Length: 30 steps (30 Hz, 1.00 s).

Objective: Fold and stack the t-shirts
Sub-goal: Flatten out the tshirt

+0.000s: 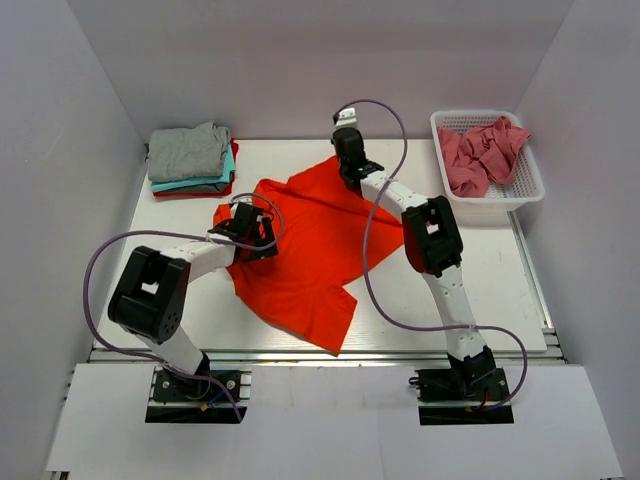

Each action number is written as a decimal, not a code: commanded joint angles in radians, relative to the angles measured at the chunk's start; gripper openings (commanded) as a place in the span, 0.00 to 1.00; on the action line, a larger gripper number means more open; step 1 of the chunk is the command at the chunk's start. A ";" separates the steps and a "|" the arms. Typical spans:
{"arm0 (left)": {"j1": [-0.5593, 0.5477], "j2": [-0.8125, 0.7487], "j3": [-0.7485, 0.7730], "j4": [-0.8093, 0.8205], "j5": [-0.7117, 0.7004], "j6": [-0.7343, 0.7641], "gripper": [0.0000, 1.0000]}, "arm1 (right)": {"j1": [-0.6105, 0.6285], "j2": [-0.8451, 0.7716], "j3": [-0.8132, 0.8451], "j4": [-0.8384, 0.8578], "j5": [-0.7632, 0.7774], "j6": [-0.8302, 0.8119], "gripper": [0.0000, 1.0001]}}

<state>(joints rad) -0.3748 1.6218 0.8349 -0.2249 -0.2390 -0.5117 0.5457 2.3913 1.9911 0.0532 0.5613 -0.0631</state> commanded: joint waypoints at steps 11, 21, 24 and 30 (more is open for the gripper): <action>0.016 0.150 0.158 -0.148 -0.048 0.130 1.00 | -0.220 0.281 0.285 0.639 -0.102 -0.307 0.05; 0.025 0.203 0.354 -0.086 -0.097 0.249 1.00 | -0.214 -0.039 0.068 0.324 -0.290 -0.350 0.74; 0.034 0.237 0.447 -0.147 -0.097 0.249 1.00 | -0.210 -0.222 -0.082 0.094 -0.313 -0.160 0.90; 0.034 0.240 0.469 -0.137 -0.037 0.210 1.00 | -0.213 -0.498 -0.492 -0.052 -0.299 0.159 0.90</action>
<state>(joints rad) -0.3450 1.8889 1.2915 -0.3496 -0.3031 -0.2935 0.3473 1.9514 1.6047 0.1303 0.2653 -0.1085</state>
